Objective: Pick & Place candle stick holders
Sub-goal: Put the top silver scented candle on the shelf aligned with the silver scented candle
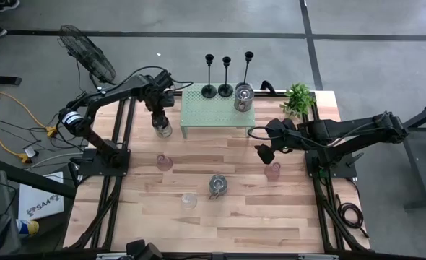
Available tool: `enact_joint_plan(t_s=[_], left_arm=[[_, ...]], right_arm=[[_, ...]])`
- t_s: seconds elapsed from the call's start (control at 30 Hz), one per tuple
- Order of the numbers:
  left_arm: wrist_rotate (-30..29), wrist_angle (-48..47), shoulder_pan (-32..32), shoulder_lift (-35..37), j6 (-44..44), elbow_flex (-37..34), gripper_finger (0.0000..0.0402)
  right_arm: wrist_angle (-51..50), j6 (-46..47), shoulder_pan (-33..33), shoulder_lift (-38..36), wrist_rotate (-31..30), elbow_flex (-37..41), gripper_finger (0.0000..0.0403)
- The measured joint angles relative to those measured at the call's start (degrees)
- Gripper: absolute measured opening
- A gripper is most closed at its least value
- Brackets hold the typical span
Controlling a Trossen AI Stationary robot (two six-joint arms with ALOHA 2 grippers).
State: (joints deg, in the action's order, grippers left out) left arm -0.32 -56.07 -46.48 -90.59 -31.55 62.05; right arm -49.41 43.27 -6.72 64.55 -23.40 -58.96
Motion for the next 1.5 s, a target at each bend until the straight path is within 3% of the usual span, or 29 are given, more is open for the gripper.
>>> enact_joint_plan(t_s=[1.5], left_arm=[[5.3,-0.7,0.0,-0.2,0.7,-0.1,0.0117]], right_arm=[[-0.1,0.0,0.0,0.0,0.0,0.0,0.0392]])
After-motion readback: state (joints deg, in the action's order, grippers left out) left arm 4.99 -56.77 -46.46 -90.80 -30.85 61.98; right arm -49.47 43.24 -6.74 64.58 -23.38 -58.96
